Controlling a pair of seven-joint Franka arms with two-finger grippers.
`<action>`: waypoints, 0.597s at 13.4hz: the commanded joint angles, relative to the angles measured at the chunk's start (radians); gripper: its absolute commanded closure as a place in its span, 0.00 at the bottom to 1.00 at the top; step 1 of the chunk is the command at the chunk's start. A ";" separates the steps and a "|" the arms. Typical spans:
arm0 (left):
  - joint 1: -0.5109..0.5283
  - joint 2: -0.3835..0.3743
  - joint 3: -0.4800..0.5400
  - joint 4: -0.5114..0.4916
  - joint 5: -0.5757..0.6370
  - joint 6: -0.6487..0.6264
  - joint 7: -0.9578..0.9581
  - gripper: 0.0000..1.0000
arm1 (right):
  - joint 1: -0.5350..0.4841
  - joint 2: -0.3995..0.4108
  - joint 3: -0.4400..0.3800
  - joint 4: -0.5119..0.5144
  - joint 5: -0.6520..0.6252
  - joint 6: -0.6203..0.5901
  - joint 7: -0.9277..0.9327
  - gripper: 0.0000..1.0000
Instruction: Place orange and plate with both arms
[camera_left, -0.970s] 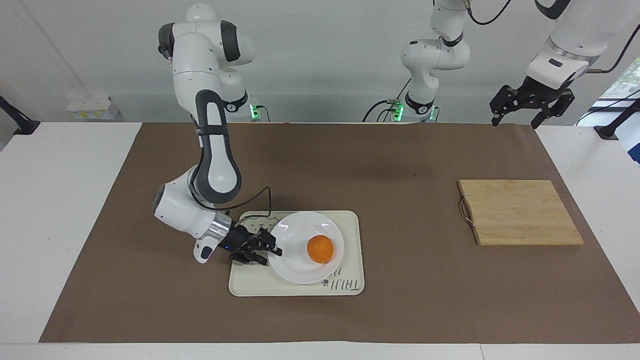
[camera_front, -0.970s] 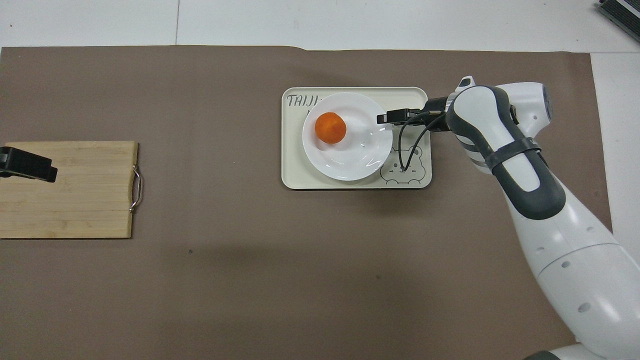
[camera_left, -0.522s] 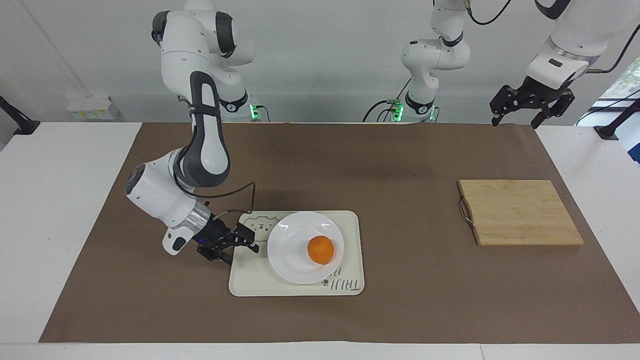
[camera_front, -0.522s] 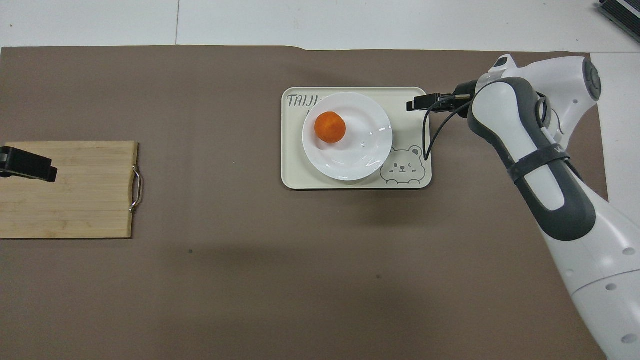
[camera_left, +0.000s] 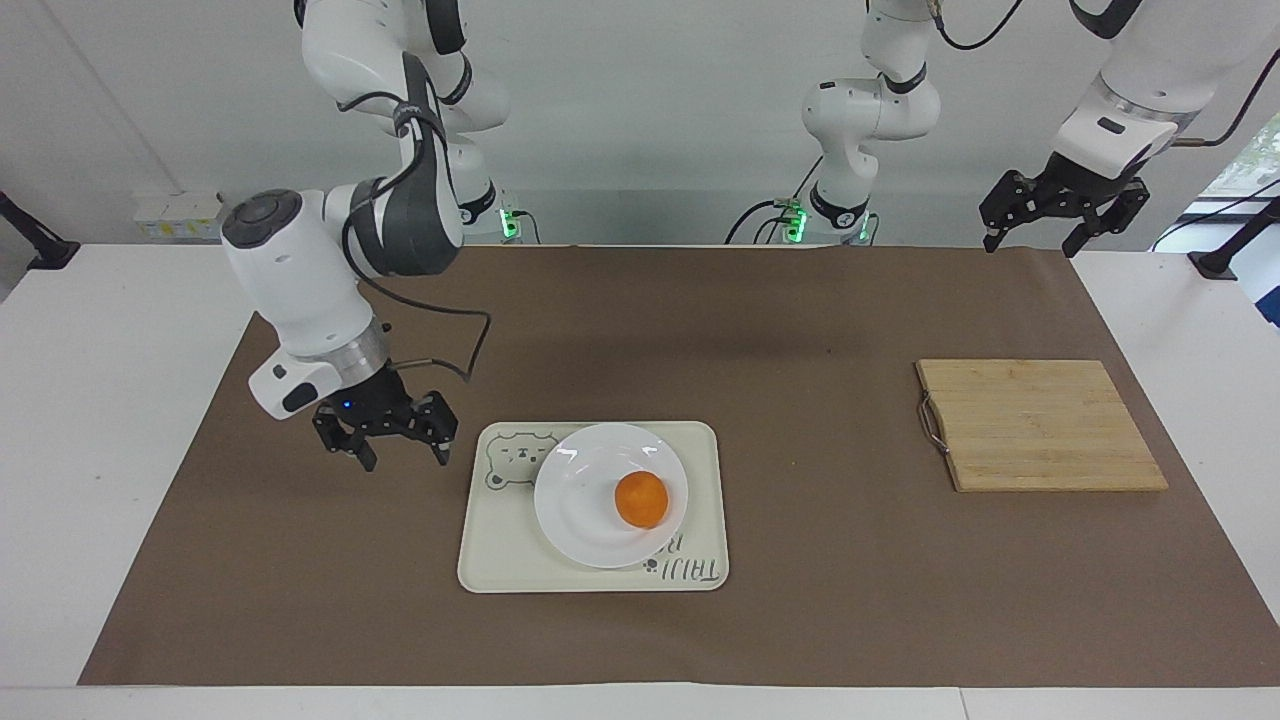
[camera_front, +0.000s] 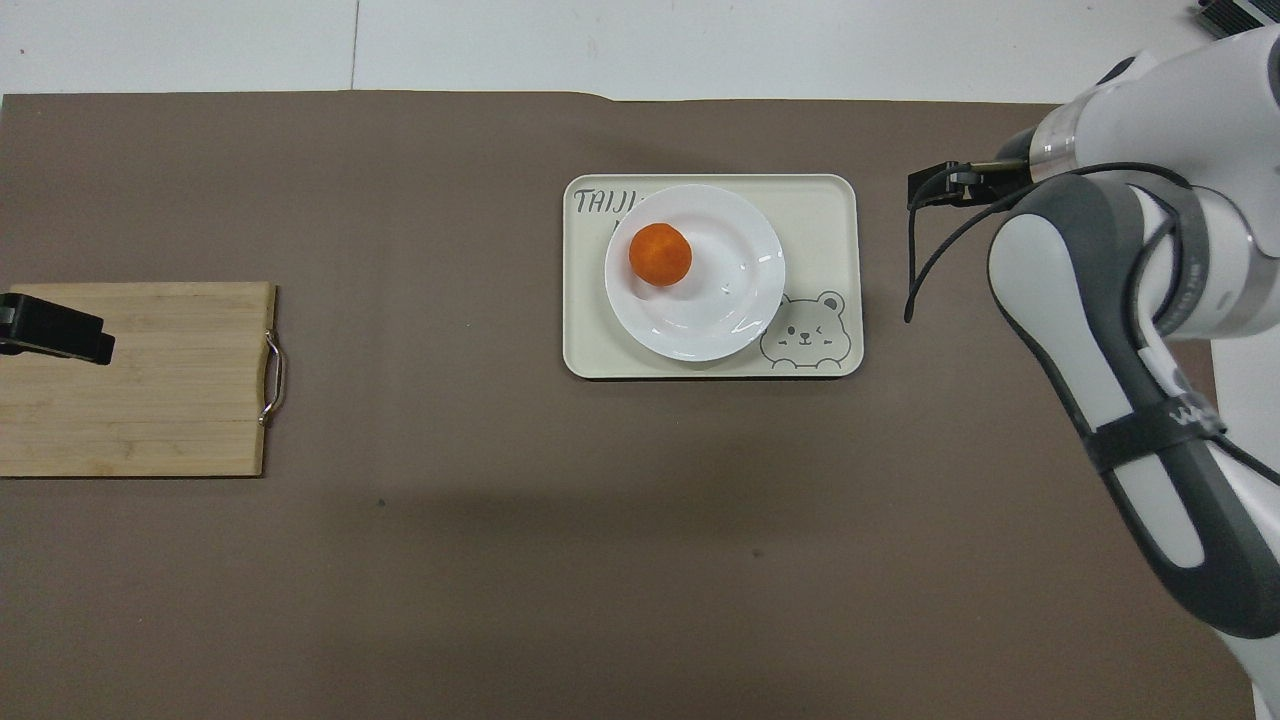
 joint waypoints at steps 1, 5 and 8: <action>0.012 -0.030 -0.011 -0.037 0.015 0.018 -0.008 0.00 | -0.026 -0.096 -0.002 -0.025 -0.049 -0.144 0.058 0.00; 0.012 -0.030 -0.011 -0.037 0.015 0.018 -0.010 0.00 | -0.063 -0.223 -0.001 -0.028 -0.067 -0.356 0.068 0.00; 0.012 -0.030 -0.011 -0.037 0.015 0.018 -0.010 0.00 | -0.081 -0.288 -0.002 -0.030 -0.067 -0.476 0.062 0.00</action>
